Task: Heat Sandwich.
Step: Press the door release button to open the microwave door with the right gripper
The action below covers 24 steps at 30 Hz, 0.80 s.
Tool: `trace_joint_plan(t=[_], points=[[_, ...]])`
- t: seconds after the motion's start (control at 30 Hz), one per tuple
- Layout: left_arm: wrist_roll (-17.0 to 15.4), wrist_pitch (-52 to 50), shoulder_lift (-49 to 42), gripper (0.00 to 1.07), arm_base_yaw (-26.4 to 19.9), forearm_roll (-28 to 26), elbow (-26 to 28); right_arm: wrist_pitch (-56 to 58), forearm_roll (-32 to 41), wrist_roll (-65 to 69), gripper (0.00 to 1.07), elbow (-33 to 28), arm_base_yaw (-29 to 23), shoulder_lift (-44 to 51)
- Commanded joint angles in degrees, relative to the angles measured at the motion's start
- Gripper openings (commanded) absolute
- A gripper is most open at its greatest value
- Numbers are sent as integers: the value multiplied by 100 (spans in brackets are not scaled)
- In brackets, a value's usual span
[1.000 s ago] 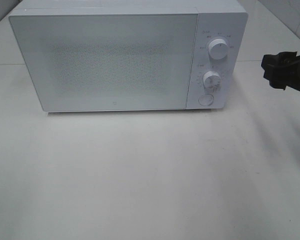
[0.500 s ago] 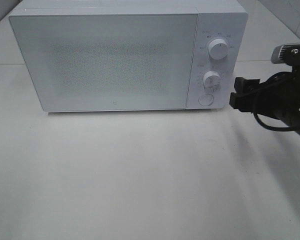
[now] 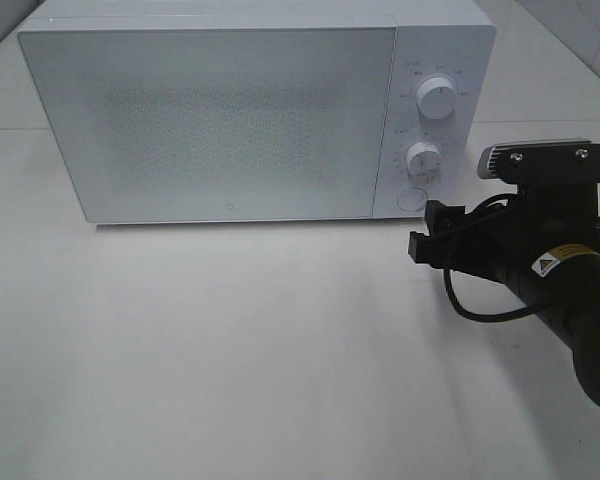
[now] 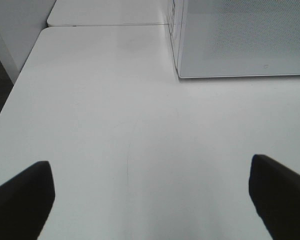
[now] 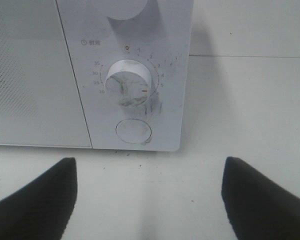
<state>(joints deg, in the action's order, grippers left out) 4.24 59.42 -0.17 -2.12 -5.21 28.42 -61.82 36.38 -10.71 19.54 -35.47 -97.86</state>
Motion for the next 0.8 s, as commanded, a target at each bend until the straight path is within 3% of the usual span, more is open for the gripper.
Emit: trace_joint_plan(t=[0.03, 0.23, 0.4, 0.53, 0.8], points=[[-29, -52, -160, 101, -6, -11, -17, -126, 40, -86, 76, 0, -69, -17], [-29, -52, -160, 101, -6, -11, -17, -115, -11, 109, 76, 0, -69, -17], [-29, -52, -160, 101, -6, -11, -17, -103, -11, 1163, 76, 0, -69, -17], [-29, -52, -160, 101, -6, -11, -17, -86, -63, 3455, 76, 0, -69, -17], [-29, -52, -160, 101, -6, -11, -17, -74, -229, 6274, 76, 0, -69, -17]])
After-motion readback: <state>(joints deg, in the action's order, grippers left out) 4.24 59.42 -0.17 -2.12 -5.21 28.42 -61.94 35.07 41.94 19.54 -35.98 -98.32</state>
